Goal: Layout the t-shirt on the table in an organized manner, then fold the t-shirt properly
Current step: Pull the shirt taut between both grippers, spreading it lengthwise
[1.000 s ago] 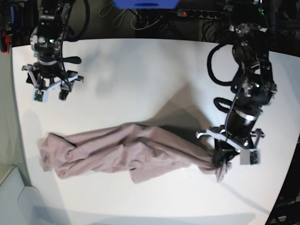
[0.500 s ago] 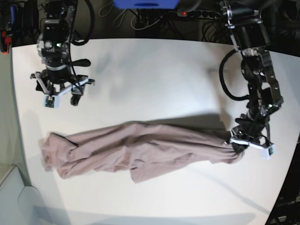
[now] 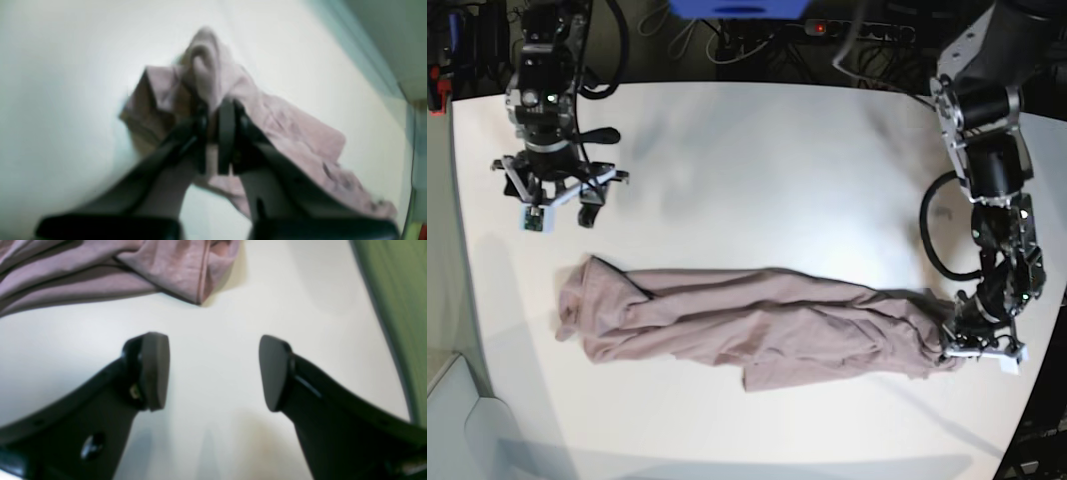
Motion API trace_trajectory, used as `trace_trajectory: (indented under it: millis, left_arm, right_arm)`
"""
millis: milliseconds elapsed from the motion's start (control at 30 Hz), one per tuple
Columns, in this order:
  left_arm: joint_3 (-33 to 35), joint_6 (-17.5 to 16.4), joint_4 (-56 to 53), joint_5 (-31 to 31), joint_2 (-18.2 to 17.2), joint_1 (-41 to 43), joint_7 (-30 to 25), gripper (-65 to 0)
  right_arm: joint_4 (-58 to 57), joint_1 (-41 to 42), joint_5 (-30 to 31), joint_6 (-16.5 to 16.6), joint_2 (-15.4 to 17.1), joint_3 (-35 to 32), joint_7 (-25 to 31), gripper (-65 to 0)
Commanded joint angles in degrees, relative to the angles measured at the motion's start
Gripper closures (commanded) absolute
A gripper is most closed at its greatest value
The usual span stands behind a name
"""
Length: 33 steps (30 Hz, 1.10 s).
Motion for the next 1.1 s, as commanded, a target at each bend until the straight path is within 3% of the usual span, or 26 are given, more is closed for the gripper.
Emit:
trace_trajectory:
  millis: [0,233,300,533,667,867,1067]
  left_arm:
    - [-0.4,-0.2,-0.4,-0.9,-0.8,-2.4,-1.2,-6.5]
    - [-0.5,-0.3,-2.1,-1.2,-0.9,-2.3,-0.9,-38.9]
    - [-0.6,-0.3,-2.1,-1.2,-1.6,-2.2,0.1,-44.6]
    - [-0.5,-0.3,-0.2,-1.3,-2.5,1.0,-0.1,-43.2]
    - [-0.5,-0.3,-0.2,-1.0,-2.7,1.4,0.3,-43.2]
    - [-0.5,-0.3,0.5,-1.3,-4.0,4.1,0.1,-43.1]
    - [-0.6,-0.3,0.6,-1.3,-4.2,5.2,-0.1,-43.0]
  right_arm:
    - [0.6,0.9,0.1,0.1,1.1,-0.9,1.6,-42.4]
    - [-2.8,3.5,0.0,0.1,4.3,-5.5,1.6,-42.7]
    - [-4.6,5.3,-0.1,0.1,4.5,-5.3,1.6,-42.7]
    - [-16.4,15.0,-0.1,0.1,8.3,-5.7,1.6,-42.7]
    - [-23.9,20.3,-0.1,0.1,8.8,-6.7,1.7,-42.7]
    - [-31.4,24.7,-0.1,5.6,9.1,-6.1,4.9,-42.4]
    - [-36.5,25.1,-0.1,5.8,9.0,-6.4,9.8,-39.8]
